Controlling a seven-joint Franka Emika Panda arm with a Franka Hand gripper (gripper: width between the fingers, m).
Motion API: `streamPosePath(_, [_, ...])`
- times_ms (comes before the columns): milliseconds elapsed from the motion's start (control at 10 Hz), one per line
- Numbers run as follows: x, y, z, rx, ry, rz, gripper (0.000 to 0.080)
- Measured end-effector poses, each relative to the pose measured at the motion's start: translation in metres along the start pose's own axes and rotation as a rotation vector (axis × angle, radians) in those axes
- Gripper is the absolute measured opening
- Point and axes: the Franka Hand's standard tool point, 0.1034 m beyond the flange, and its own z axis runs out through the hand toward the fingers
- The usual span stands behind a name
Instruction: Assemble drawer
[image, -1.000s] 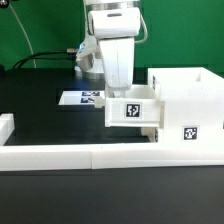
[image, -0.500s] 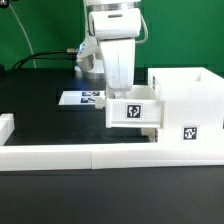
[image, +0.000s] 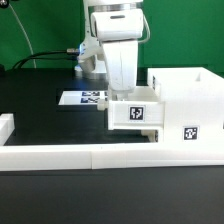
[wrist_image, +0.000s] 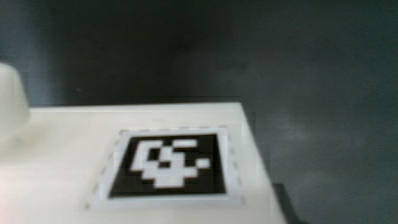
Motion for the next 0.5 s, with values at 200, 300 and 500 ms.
streamPosePath(200, [-0.0004,-0.0003,0.0004,-0.005,0.001,0.010,0.0041])
streamPosePath(300, [-0.0006,-0.0003,0.0004,-0.005,0.001,0.011,0.0041])
streamPosePath(500, [-0.0017,-0.0009,0.0004,-0.008,0.001,0.006,0.0041])
